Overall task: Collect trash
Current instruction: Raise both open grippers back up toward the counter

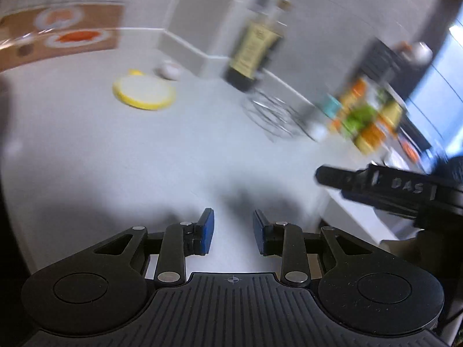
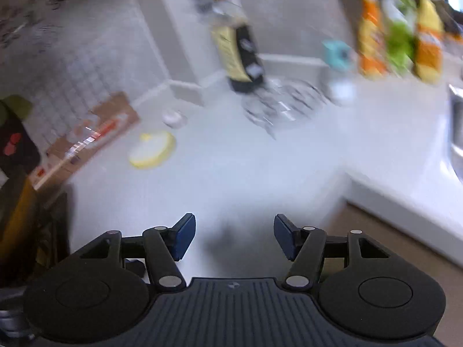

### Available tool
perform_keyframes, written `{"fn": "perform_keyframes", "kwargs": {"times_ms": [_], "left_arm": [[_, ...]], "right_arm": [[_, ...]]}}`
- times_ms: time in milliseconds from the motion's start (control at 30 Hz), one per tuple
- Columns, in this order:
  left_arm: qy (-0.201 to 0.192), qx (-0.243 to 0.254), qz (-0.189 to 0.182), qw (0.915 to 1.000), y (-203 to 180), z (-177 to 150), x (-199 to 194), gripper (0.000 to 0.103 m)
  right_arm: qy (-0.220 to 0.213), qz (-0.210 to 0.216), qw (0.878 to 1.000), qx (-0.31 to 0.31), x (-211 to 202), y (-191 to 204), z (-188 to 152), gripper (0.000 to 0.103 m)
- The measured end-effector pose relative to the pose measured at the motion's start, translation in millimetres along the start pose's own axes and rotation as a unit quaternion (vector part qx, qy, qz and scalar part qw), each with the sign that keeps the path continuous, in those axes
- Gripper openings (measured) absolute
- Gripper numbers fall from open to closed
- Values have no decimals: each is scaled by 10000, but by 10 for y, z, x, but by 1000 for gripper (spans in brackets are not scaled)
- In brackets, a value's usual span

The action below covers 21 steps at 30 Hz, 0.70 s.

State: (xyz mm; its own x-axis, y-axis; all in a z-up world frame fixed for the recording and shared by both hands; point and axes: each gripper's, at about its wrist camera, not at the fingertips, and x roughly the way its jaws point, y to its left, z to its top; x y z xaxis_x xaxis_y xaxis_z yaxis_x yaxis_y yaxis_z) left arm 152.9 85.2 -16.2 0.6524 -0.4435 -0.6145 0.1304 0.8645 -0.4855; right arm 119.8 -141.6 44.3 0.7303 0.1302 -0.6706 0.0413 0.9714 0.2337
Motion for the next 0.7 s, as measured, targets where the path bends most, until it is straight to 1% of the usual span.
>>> {"fn": "perform_keyframes", "kwargs": {"times_ms": [67, 133, 200, 267, 300, 333, 367, 433, 500, 533, 567, 633, 700], "left_arm": [[-13, -342, 126, 9993, 112, 101, 73, 33], [-106, -473, 157, 9987, 168, 177, 119, 33], [-159, -439, 171, 9988, 173, 220, 173, 33], [-151, -320, 247, 9991, 147, 239, 216, 33], [-106, -275, 345, 9990, 140, 249, 221, 33], [-60, -282, 411, 9987, 171, 254, 191, 33], [-27, -268, 390, 9989, 177, 267, 197, 33], [59, -92, 411, 9991, 155, 310, 264, 33], [57, 56, 631, 9980, 160, 346, 323, 33], [66, -19, 721, 9974, 187, 352, 335, 33], [70, -131, 735, 9972, 217, 350, 335, 33], [59, -195, 796, 9966, 252, 333, 317, 33], [45, -245, 918, 9955, 286, 316, 289, 33]], "right_arm": [[-111, 18, 9996, -268, 149, 214, 191, 61], [-124, 63, 9986, -516, 404, 376, 362, 62], [-84, 185, 9965, -816, 652, 533, 587, 62], [-40, 383, 9930, -1120, 1003, 675, 813, 66], [-2, 509, 9910, -1241, 1173, 720, 918, 67], [40, 645, 9887, -1356, 1371, 756, 1010, 67], [92, 771, 9861, -1472, 1622, 796, 1122, 67], [197, 916, 9825, -1607, 2076, 872, 1304, 67], [276, 955, 9812, -1655, 2503, 937, 1459, 67], [312, 956, 9815, -1631, 2711, 975, 1529, 67], [339, 915, 9828, -1569, 2926, 1014, 1585, 67], [439, 842, 9841, -1501, 3293, 1109, 1672, 67], [574, 618, 9844, -1544, 3620, 1204, 1705, 67]]}}
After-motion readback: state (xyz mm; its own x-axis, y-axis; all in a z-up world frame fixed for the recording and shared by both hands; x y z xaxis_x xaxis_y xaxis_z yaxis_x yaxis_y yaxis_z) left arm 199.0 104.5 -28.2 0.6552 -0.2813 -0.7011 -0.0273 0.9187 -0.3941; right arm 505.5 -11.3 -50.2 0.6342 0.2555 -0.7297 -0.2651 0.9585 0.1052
